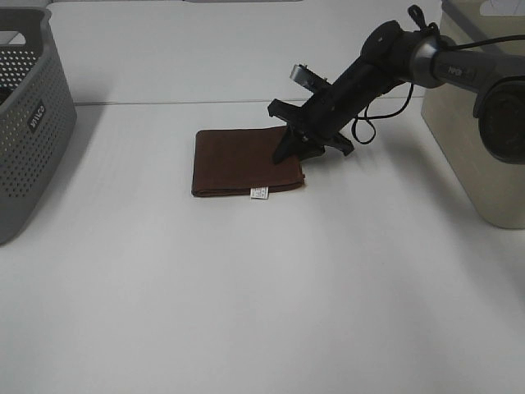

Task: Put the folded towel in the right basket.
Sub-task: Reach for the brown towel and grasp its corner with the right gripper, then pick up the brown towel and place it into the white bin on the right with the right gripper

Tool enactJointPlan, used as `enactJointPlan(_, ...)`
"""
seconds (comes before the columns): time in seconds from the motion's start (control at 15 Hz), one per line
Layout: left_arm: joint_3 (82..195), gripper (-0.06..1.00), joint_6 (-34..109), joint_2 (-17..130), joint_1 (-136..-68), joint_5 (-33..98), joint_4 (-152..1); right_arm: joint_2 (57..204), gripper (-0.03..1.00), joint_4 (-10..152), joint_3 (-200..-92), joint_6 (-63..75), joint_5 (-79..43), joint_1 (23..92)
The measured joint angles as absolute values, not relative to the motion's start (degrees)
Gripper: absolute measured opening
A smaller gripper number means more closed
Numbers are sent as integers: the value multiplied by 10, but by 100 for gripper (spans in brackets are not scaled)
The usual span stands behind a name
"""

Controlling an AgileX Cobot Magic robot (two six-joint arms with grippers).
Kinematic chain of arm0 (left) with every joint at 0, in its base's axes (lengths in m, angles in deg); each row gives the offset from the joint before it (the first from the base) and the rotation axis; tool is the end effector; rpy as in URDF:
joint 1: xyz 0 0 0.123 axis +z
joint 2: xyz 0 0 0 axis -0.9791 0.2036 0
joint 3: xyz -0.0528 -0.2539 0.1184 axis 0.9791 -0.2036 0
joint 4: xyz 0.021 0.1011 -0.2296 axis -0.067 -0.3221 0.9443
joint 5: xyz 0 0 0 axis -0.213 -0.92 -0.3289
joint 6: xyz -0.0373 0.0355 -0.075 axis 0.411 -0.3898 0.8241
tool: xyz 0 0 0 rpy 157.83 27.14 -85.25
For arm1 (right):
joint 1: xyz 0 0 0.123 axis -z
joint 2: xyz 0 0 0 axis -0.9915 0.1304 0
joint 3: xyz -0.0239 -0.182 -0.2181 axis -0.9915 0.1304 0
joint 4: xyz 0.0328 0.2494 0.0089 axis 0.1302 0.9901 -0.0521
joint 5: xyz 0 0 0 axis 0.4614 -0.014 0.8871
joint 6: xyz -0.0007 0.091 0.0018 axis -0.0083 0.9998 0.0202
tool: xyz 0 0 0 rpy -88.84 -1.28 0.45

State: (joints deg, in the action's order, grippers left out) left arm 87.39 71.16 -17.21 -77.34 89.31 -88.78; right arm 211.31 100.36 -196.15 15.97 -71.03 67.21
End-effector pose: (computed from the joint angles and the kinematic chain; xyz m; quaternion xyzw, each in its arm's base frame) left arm -0.0054 -0.0001 0.2762 -0.0016 0.8513 0.0073 0.5247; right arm 0.5040 0.1888 0.0830 -0.1060 0.9454 0.2990 0.0743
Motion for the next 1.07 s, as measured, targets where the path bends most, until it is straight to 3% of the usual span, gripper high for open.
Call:
enactJointPlan(0.07, 874, 97, 712, -172, -773, 893, -888, 2113, 6, 1003, -1961, 160, -710, 672)
enactJointPlan(0.4, 874, 97, 712, -172, -773, 893, -888, 2071, 6, 998, -1961, 133, -726, 672)
enactJointPlan(1.07, 874, 97, 712, -172, -773, 893, -888, 1754, 6, 786, -1961, 145, -787, 680)
